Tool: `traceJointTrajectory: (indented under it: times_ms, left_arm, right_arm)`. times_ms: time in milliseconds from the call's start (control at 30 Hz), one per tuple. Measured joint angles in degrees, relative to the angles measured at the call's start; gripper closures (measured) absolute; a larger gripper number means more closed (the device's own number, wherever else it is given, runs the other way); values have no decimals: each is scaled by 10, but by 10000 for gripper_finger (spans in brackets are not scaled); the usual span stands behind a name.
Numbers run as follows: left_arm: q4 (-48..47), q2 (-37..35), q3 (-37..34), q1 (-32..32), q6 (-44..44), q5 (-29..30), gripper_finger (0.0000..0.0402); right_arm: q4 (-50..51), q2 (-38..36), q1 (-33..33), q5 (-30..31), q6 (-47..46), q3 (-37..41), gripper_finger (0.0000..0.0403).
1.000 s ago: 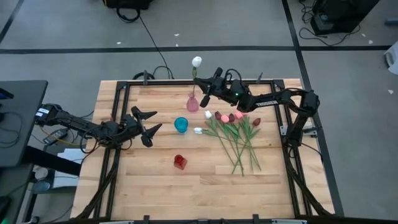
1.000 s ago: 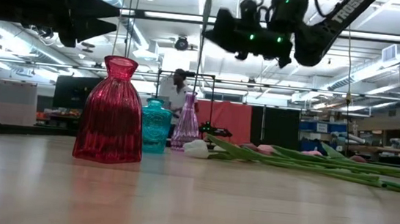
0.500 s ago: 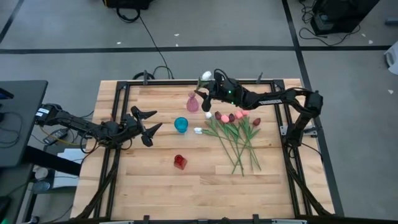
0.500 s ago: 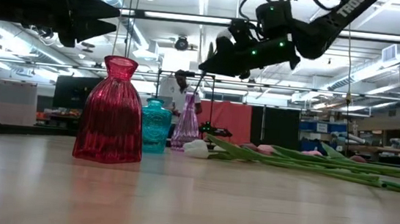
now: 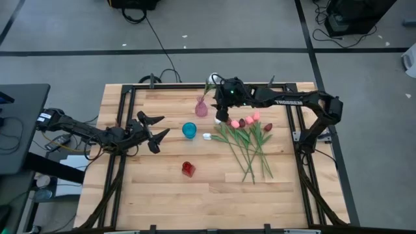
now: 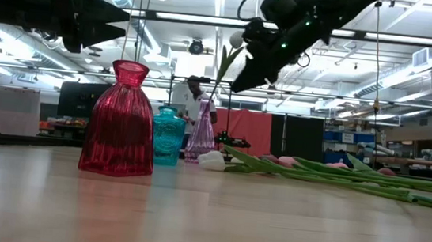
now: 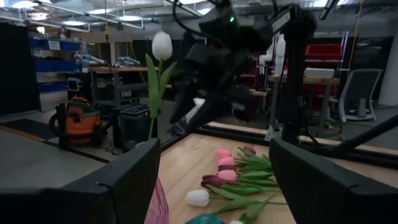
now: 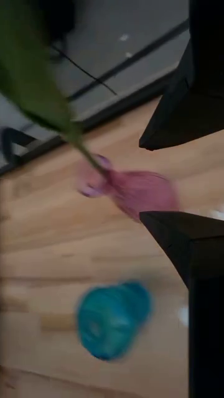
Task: Sort flowers into vase by color
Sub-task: Put the bottom white flower into the violet vase
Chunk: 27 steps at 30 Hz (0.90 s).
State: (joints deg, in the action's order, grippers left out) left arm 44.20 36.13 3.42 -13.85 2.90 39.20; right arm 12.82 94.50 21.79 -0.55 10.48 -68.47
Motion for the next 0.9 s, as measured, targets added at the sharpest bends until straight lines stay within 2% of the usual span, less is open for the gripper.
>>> traceJointTrajectory:
  times_ms: [100,200,467,700,900]
  left_arm:
    - [0,0,0,0,-5,0,94]
    - [0,0,0,0,-17,0,94]
    - [-3,0,0,0,-23,5,94]
    - [-2,0,0,0,-21,20,94]
    - [9,0,0,0,0,30,94]
  right_arm:
    - [58,-16,-15,14,-2,3,219]
    - [56,-34,-42,26,-13,34,219]
    - [60,-38,-142,22,-129,133,225]
    - [111,-8,-230,70,-180,133,250]
    - [133,-5,-244,111,-200,132,271]
